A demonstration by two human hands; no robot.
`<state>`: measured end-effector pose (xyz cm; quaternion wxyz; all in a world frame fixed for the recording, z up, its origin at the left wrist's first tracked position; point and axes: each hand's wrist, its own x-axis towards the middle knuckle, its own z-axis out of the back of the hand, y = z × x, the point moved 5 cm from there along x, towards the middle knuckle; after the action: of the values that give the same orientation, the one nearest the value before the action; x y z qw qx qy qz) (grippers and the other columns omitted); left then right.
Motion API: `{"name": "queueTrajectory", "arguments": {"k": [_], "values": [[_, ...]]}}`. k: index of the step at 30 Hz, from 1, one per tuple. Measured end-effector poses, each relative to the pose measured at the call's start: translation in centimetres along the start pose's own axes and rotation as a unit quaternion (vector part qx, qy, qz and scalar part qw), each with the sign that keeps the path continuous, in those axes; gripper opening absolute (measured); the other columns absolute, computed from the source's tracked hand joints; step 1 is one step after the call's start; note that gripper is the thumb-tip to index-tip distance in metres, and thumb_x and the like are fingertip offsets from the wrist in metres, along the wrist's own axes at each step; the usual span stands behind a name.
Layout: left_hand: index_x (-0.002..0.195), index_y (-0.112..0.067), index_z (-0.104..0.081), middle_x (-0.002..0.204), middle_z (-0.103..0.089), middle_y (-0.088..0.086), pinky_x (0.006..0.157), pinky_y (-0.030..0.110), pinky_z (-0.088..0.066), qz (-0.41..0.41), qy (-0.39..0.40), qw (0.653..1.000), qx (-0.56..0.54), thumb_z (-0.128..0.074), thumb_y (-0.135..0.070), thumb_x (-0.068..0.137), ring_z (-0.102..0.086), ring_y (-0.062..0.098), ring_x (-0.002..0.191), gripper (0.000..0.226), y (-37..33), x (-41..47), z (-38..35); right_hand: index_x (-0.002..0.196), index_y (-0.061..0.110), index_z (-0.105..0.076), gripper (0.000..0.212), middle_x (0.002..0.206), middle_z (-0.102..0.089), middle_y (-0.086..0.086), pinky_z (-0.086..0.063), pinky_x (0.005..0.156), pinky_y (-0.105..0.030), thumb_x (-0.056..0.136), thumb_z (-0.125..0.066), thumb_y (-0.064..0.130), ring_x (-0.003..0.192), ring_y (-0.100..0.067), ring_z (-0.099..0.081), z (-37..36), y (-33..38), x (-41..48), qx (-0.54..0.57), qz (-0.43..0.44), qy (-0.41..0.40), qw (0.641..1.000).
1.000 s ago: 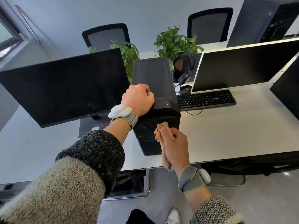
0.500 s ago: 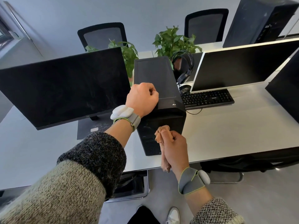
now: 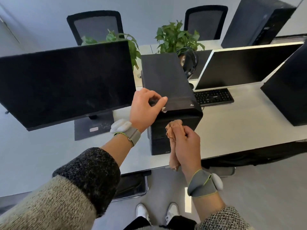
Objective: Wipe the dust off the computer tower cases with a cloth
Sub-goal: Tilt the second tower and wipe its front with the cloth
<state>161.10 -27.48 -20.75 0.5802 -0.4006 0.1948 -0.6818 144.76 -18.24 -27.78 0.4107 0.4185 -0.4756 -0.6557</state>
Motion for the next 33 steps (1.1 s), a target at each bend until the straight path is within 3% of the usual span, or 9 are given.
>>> {"name": "queueTrajectory", "arguments": {"k": [2, 5, 9, 11, 14, 18, 23, 28, 33], "values": [[0.089, -0.024, -0.077, 0.093, -0.061, -0.01, 0.075, 0.011, -0.038, 0.008, -0.008, 0.999, -0.029, -0.068, -0.046, 0.097, -0.055, 0.007, 0.096, 0.025, 1.0, -0.3, 0.4, 0.083, 0.013, -0.067, 0.039, 0.071, -0.061, -0.003, -0.046, 0.06, -0.026, 0.106, -0.059, 0.043, 0.066, -0.01, -0.056, -0.4, 0.6, -0.3, 0.004, 0.034, -0.007, 0.999], [0.085, -0.026, -0.075, 0.093, -0.06, -0.014, 0.079, 0.021, -0.039, 0.01, 0.013, 0.998, -0.063, -0.064, -0.045, 0.1, -0.054, 0.009, 0.097, 0.028, 1.6, -0.9, 0.6, 0.085, 0.018, -0.069, 0.034, 0.07, -0.062, 0.005, -0.048, 0.063, -0.025, 0.105, -0.059, 0.044, 0.069, -0.007, -0.058, -1.2, -0.8, -0.3, -0.017, -0.005, -0.007, 1.0], [0.086, -0.032, -0.072, 0.093, -0.06, -0.011, 0.077, 0.026, -0.043, 0.021, 0.024, 0.992, -0.123, -0.062, -0.041, 0.102, -0.056, 0.012, 0.093, 0.021, 2.2, -2.0, 1.0, 0.087, 0.015, -0.072, 0.036, 0.078, -0.068, -0.005, -0.05, 0.07, -0.034, 0.102, -0.06, 0.045, 0.084, -0.028, -0.067, -1.3, -2.3, -1.0, -0.032, -0.073, -0.012, 0.997], [0.092, -0.037, -0.071, 0.098, -0.063, -0.005, 0.077, 0.027, -0.05, 0.034, 0.023, 0.985, -0.169, -0.063, -0.036, 0.102, -0.06, 0.015, 0.093, 0.013, 2.8, -2.6, 1.2, 0.086, 0.016, -0.071, 0.036, 0.076, -0.067, -0.002, -0.05, 0.068, -0.032, 0.103, -0.06, 0.046, 0.078, -0.02, -0.065, -1.1, -0.4, -1.1, -0.015, -0.018, -0.011, 1.0], [0.111, -0.024, -0.072, 0.102, -0.068, -0.001, 0.079, 0.025, -0.053, 0.068, -0.001, 0.976, -0.206, -0.06, -0.029, 0.105, -0.062, 0.013, 0.094, 0.015, 5.3, -4.4, 1.5, 0.083, 0.015, -0.069, 0.034, 0.069, -0.064, 0.002, -0.048, 0.061, -0.025, 0.105, -0.061, 0.04, 0.066, -0.007, -0.057, -1.7, 2.5, -1.0, -0.01, 0.059, 0.006, 0.998], [0.11, -0.02, -0.074, 0.094, -0.071, -0.004, 0.073, 0.027, -0.051, 0.166, 0.0, 0.96, -0.226, -0.058, -0.024, 0.106, -0.064, 0.013, 0.082, 0.017, 9.9, -8.1, 0.1, 0.083, 0.017, -0.07, 0.034, 0.07, -0.065, 0.009, -0.05, 0.067, -0.024, 0.107, -0.058, 0.038, 0.069, -0.005, -0.06, -3.2, 1.4, -1.5, -0.012, 0.057, 0.028, 0.998], [0.112, -0.023, -0.074, 0.106, -0.073, -0.008, 0.081, 0.034, -0.056, 0.177, 0.038, 0.957, -0.224, -0.062, -0.021, 0.103, -0.066, 0.016, 0.097, 0.015, 11.6, -11.7, -2.5, 0.093, 0.019, -0.072, 0.031, 0.074, -0.067, 0.012, -0.048, 0.067, -0.014, 0.11, -0.053, 0.037, 0.072, -0.003, -0.061, -3.3, 0.9, -1.3, -0.03, 0.085, 0.024, 0.996], [0.124, -0.021, -0.069, 0.12, -0.068, -0.007, 0.085, 0.022, -0.054, 0.15, 0.065, 0.965, -0.204, -0.062, -0.019, 0.103, -0.064, 0.009, 0.107, 0.022, 11.0, -11.4, -3.3, 0.1, 0.026, -0.073, 0.028, 0.082, -0.07, 0.016, -0.049, 0.07, -0.013, 0.11, -0.052, 0.042, 0.083, -0.001, -0.066, -3.4, -1.0, -1.3, -0.093, 0.061, 0.033, 0.993], [0.132, -0.028, -0.061, 0.127, -0.065, -0.009, 0.084, 0.019, -0.054, 0.158, 0.115, 0.963, -0.184, -0.063, -0.026, 0.102, -0.063, 0.002, 0.109, 0.031, 12.0, -12.4, -4.9, 0.091, 0.026, -0.076, 0.031, 0.08, -0.072, 0.011, -0.053, 0.073, -0.026, 0.107, -0.055, 0.042, 0.079, -0.007, -0.067, -3.4, -1.5, -1.0, -0.11, 0.023, 0.049, 0.992]]}}
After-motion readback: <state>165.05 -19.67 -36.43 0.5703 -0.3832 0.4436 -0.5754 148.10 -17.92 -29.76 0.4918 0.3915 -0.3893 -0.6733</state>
